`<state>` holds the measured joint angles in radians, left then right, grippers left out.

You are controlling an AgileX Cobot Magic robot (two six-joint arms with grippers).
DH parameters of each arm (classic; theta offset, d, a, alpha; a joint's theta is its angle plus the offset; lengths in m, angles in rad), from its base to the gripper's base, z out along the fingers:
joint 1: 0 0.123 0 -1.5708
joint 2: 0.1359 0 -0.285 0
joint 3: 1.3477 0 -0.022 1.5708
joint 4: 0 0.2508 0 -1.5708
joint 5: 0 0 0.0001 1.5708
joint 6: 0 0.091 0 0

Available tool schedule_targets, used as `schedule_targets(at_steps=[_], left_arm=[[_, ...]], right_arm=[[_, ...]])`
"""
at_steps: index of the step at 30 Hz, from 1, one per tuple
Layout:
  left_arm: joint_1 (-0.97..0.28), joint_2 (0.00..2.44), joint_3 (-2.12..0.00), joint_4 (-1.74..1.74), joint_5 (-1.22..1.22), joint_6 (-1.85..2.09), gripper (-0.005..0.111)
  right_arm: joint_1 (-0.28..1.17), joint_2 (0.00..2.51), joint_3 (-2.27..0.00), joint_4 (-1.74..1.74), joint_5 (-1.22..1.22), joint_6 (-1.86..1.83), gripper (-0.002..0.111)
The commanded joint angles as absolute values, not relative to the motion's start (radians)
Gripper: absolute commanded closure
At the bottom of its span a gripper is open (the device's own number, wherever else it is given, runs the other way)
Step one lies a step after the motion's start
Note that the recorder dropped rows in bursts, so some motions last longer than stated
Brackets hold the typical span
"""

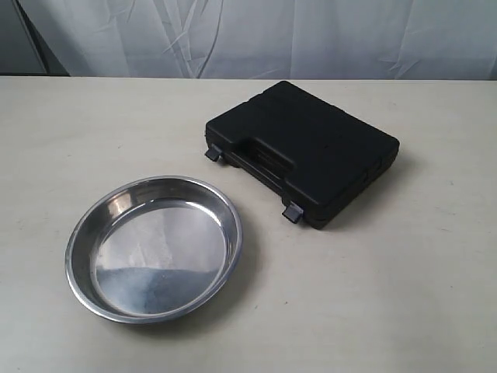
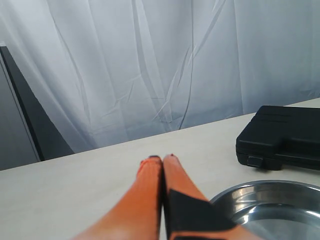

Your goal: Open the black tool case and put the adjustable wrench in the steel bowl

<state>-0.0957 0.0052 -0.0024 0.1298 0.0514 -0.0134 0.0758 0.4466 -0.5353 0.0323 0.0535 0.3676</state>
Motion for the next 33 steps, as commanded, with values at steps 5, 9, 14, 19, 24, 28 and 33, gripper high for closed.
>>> schedule_targets(at_steps=[5, 9, 14, 19, 24, 28, 33], left_arm=[[-0.102, 0.000, 0.000, 0.133, 0.050, -0.016, 0.107], [-0.102, 0.000, 0.000, 0.133, 0.050, -0.016, 0.107], [-0.102, 0.000, 0.000, 0.133, 0.050, -0.016, 0.107], [-0.102, 0.000, 0.000, 0.133, 0.050, -0.016, 0.107], [-0.102, 0.000, 0.000, 0.133, 0.050, -0.016, 0.107], [-0.102, 0.000, 0.000, 0.133, 0.050, -0.016, 0.107], [-0.102, 0.000, 0.000, 0.131, 0.050, -0.016, 0.107]], right_arm=[[0.207, 1.217, -1.054, 0.109, 0.565, -0.107, 0.109], [0.339, 1.553, -1.342, 0.149, 0.784, -0.184, 0.109], [0.434, 1.936, -1.694, 0.140, 1.018, -0.191, 0.109], [0.469, 2.209, -1.939, 0.064, 1.178, -0.188, 0.103], [0.469, 2.289, -2.000, 0.082, 1.185, -0.179, 0.072], [0.474, 2.291, -2.000, 0.126, 1.181, -0.187, 0.060], [0.493, 2.291, -2.000, 0.144, 1.200, -0.189, 0.060]])
